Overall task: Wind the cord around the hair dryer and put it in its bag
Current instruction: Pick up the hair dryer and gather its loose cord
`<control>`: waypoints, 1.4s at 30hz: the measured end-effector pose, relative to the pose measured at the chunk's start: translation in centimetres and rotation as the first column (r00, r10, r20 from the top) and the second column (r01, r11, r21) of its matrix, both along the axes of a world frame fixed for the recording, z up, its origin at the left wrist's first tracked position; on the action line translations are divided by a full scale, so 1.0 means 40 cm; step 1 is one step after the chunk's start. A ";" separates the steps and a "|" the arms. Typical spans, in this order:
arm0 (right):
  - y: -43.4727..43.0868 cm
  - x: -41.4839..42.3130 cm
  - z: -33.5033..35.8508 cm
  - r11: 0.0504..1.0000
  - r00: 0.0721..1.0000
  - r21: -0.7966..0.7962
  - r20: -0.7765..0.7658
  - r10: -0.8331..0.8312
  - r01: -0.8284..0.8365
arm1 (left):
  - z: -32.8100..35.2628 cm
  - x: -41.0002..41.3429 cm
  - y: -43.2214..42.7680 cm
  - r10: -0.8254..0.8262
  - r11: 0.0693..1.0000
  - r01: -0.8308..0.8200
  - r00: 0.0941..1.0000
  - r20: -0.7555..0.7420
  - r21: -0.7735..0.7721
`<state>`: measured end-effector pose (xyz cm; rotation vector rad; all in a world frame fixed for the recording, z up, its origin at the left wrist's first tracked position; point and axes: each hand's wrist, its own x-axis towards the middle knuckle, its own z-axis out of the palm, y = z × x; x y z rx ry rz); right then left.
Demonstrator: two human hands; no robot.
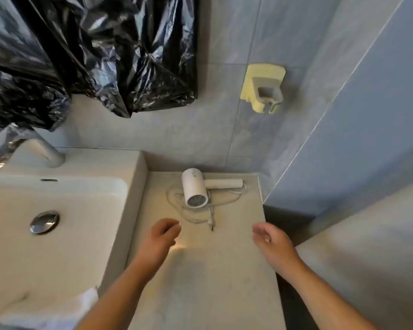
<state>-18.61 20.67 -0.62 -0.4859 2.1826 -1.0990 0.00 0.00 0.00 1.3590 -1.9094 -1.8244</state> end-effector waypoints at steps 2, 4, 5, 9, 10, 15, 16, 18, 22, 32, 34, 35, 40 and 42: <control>-0.048 -0.043 -0.022 0.998 0.998 0.041 -0.039 0.054 -0.053 | -0.024 -0.057 -0.042 -0.015 1.000 0.015 1.000 -0.005 -0.007; -0.100 -0.083 -0.037 0.993 0.993 0.072 -0.061 0.100 -0.095 | -0.054 -0.115 -0.084 -0.012 1.000 0.012 1.000 0.004 -0.002; -0.126 -0.099 -0.049 0.990 0.991 0.091 -0.074 0.116 -0.109 | -0.067 -0.143 -0.095 -0.001 1.000 0.001 1.000 0.019 -0.005; -0.222 -0.167 -0.092 0.973 0.958 0.147 -0.202 0.203 -0.176 | -0.121 -0.234 -0.143 0.044 0.999 -0.042 0.996 0.079 -0.021; -0.245 -0.185 -0.101 0.969 0.946 0.165 -0.239 0.218 -0.182 | -0.128 -0.255 -0.156 0.046 0.999 -0.046 0.995 0.092 -0.003; -0.340 -0.262 -0.159 0.929 0.888 0.278 -0.321 0.329 -0.244 | -0.174 -0.314 -0.193 0.064 0.997 -0.070 0.991 0.116 0.045; -0.354 -0.276 -0.170 0.923 0.879 0.297 -0.332 0.341 -0.246 | -0.181 -0.321 -0.200 0.070 0.996 -0.077 0.990 0.122 0.051; -0.373 -0.297 -0.185 0.911 0.863 0.331 -0.353 0.361 -0.245 | -0.193 -0.334 -0.210 0.062 0.996 -0.070 0.986 0.155 0.050; -0.401 -0.317 -0.203 0.885 0.846 0.408 -0.370 0.384 -0.224 | -0.209 -0.356 -0.223 0.039 0.997 -0.052 0.971 0.237 0.049; -0.392 -0.315 -0.195 0.857 0.731 0.453 -0.495 0.470 -0.245 | -0.190 -0.340 -0.214 0.106 0.994 -0.106 0.973 0.207 -0.010; -0.382 -0.305 -0.174 0.891 0.738 0.372 -0.518 0.433 -0.261 | -0.172 -0.324 -0.207 0.133 0.991 -0.130 0.979 0.153 -0.025; -0.376 -0.298 -0.161 0.903 0.738 0.335 -0.531 0.417 -0.269 | -0.160 -0.315 -0.203 0.137 0.990 -0.134 0.983 0.124 -0.032; -0.337 -0.248 -0.073 0.947 0.740 0.189 -0.591 0.322 -0.261 | -0.090 -0.261 -0.181 0.160 0.987 -0.161 0.984 -0.075 -0.006; -0.318 -0.220 -0.035 0.951 0.718 0.142 -0.628 0.301 -0.274 | -0.057 -0.237 -0.171 0.177 0.984 -0.173 0.972 -0.156 0.040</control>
